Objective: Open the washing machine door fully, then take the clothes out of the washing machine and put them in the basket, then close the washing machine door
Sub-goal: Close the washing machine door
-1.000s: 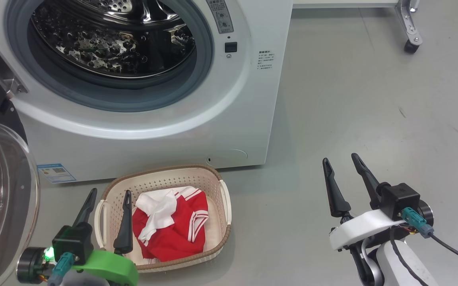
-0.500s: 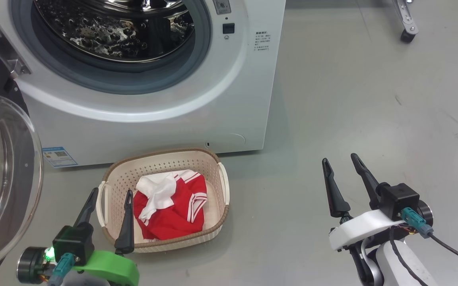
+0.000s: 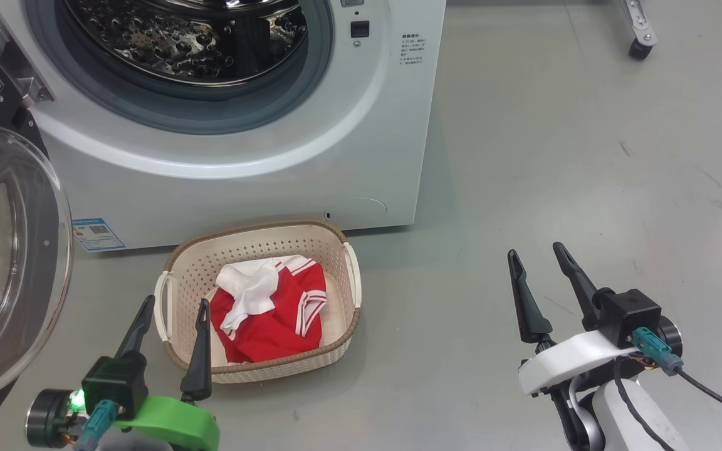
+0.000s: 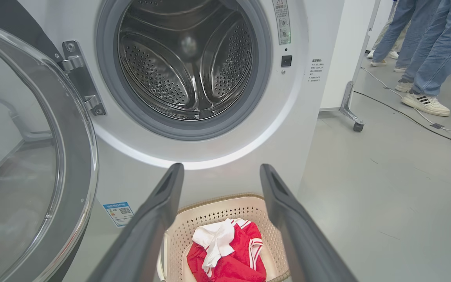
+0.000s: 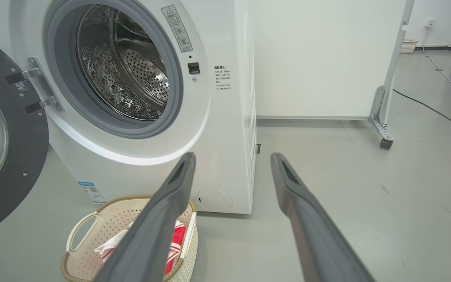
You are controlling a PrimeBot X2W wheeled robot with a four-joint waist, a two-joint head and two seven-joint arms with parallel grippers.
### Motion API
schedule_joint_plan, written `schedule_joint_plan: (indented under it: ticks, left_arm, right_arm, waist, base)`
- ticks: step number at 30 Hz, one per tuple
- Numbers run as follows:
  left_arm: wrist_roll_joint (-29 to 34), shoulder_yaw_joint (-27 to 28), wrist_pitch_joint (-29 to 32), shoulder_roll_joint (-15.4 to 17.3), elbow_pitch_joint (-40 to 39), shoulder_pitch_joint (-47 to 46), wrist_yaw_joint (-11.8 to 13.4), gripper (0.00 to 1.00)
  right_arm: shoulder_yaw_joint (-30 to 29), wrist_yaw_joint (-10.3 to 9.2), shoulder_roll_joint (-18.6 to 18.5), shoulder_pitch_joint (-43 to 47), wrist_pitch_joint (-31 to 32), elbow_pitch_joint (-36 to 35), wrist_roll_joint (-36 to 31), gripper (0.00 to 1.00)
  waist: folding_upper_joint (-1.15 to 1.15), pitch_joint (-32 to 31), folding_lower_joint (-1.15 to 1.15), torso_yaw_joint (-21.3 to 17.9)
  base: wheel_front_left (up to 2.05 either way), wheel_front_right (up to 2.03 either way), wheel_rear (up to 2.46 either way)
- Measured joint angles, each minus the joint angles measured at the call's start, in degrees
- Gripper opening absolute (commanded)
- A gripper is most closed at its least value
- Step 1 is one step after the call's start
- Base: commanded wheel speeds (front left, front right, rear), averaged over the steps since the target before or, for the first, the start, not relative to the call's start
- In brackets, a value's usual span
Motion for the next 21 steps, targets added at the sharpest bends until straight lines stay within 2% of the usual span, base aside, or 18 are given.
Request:
schedule_joint_plan:
  ticks: [21]
  left_arm:
    - [0.0, -0.3, 0.7, 0.1, -0.1, 0.5, 0.0, 1.0]
  right_arm:
    - [0.2, -0.01, 0.0, 0.1, 0.0, 0.5, 0.3, 1.0]
  waist:
    - [0.0, -1.4, 0.0, 0.3]
  base:
    - [-0.01, 0.01, 0.0]
